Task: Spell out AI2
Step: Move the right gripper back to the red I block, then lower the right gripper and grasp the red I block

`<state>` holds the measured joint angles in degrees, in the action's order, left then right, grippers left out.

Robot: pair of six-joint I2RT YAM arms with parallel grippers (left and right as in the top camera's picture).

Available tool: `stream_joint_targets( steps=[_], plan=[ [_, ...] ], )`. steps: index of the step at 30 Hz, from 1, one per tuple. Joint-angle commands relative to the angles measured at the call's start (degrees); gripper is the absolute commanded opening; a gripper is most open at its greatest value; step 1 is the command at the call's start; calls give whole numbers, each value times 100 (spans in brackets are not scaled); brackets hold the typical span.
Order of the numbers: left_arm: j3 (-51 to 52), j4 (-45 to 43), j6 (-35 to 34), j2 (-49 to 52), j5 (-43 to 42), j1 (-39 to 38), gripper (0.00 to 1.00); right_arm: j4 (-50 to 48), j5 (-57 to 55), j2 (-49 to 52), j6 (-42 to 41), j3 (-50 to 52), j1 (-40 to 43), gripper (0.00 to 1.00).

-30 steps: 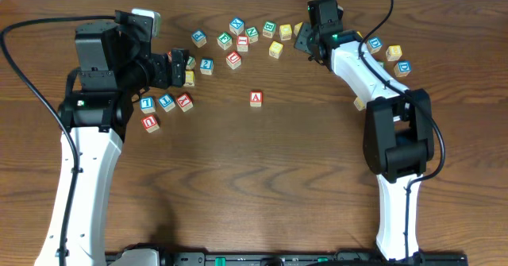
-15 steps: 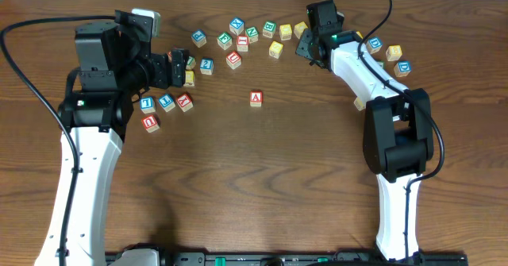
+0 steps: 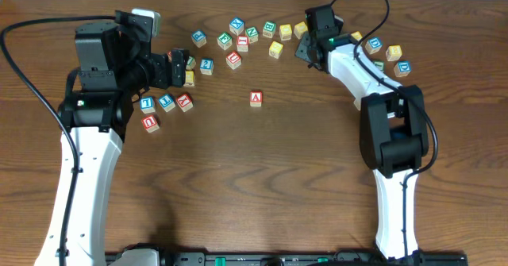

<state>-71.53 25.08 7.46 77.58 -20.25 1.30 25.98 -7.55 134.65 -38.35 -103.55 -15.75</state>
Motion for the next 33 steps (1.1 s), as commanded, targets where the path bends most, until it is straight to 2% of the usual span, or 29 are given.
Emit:
stream_joint_targets(
  steps=[1, 33],
  plan=[
    [-146, -20, -48, -9, -7, 2, 98, -15, -155, 50, -83, -68, 122, 52],
    [-146, -20, -48, -9, -7, 2, 98, -739, -127, 256, 17, -48, 269, 42]
  ],
)
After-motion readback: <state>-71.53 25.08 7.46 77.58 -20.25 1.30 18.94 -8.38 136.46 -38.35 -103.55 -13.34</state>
